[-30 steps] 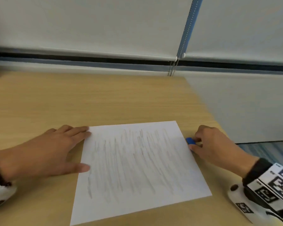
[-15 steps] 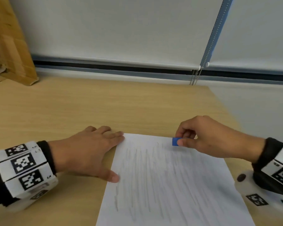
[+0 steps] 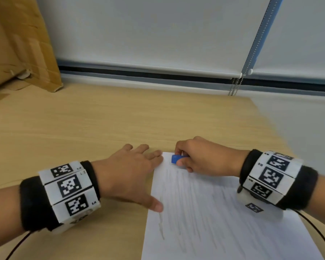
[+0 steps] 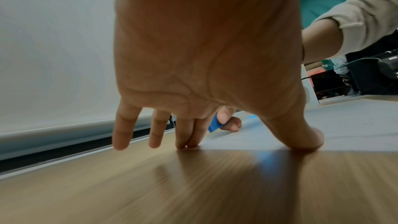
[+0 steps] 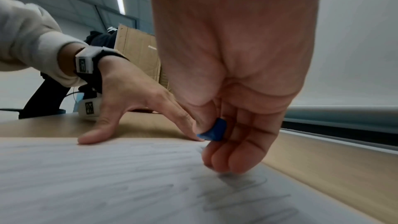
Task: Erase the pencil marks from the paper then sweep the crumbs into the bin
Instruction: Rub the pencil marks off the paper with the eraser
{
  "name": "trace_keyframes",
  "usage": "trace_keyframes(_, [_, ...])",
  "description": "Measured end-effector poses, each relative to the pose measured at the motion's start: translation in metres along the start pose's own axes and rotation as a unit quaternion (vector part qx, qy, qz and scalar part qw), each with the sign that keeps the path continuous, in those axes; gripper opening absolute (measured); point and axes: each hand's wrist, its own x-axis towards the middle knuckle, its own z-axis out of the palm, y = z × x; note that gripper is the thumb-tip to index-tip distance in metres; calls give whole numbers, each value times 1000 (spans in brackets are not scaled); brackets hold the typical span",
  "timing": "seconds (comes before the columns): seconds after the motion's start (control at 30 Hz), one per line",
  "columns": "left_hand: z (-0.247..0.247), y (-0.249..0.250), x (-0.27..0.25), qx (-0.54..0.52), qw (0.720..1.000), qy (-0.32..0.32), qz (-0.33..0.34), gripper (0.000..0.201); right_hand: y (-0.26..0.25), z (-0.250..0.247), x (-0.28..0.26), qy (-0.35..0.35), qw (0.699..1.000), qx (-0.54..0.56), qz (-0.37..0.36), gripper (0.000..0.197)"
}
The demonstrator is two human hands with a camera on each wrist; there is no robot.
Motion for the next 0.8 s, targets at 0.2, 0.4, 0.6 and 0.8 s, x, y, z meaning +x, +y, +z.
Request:
trace_keyframes(0.2, [2,0,-2,-13,999,-30,-8,122,-6,1,8,-3,998,-56,0,19])
trace_keyframes(0.4, [1,-1,-1,-15,1000,-28,-1,124,-8,0,9,-8,993,-115,-23,19])
trace_keyframes(0.6, [-1,-1,-3,-6,1000,-29,3,124,-8,-3,15,-17,990,-139,-18,21])
trace_keyframes(0.8, [-3,-1,-3,0,999,-33,4,124,-18,2,4,-66,984,-151,-73,16])
